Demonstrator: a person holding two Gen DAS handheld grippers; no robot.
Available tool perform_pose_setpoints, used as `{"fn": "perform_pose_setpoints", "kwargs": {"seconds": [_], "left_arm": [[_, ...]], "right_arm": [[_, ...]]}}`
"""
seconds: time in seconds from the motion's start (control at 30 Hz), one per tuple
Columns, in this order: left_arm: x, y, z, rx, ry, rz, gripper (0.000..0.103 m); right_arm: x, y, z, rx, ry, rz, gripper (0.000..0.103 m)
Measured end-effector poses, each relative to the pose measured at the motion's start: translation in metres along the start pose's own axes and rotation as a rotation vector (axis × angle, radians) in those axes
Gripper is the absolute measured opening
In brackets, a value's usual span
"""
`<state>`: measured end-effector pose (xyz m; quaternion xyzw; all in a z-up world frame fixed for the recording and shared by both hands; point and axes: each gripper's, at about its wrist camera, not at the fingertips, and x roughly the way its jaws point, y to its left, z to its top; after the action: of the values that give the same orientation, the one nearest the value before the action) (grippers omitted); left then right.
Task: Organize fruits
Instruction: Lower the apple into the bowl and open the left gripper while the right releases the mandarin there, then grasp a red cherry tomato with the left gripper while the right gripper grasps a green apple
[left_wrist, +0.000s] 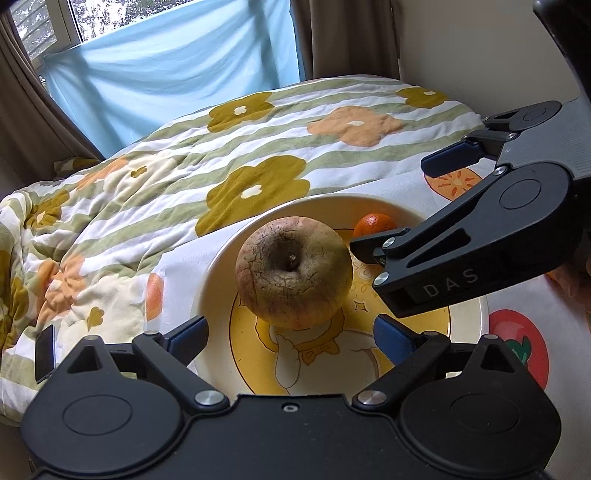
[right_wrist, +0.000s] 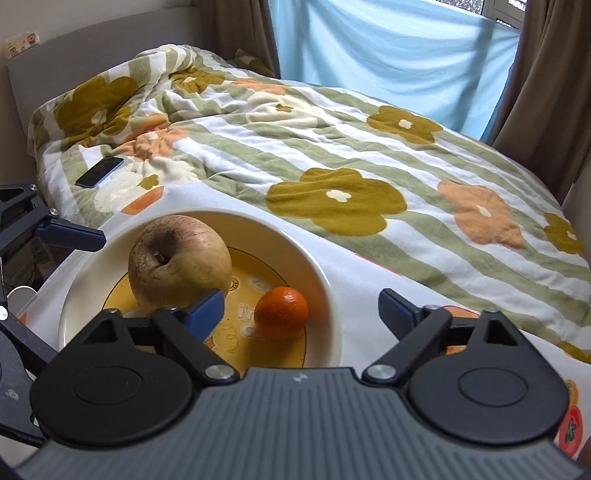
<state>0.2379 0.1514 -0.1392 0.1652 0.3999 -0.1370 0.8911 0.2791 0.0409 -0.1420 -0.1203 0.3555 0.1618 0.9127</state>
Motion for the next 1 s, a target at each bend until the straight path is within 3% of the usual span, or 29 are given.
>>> {"fn": "perform_pose_setpoints", "kwargs": {"seconds": [0.27,0.5,0.7,1.0], "left_arm": [[-0.013,-0.003,0.002,-0.005,0.001,0.03,0.098],[-0.045,-0.014,0.007,-0.061,-0.026,0.071,0.099],[-0.08,-0.042,0.01,-0.09,-0.064,0.118,0.1],[-0.128,-0.105,0.009,-0.099,-0.121,0.13,0.103]], "right_arm": [[-0.023,-0.013,-0.003,0.077,0.006,-0.021,0.103],[-0.067,-0.023,-0.006,0.149,-0.029,-0.023,0.103],[-0.117,-0.041,-0.02,0.218,-0.077,-0.035,0.103],[-0.193,-0.083,-0.07,0.294,-0.112,-0.109,0.103]]}}
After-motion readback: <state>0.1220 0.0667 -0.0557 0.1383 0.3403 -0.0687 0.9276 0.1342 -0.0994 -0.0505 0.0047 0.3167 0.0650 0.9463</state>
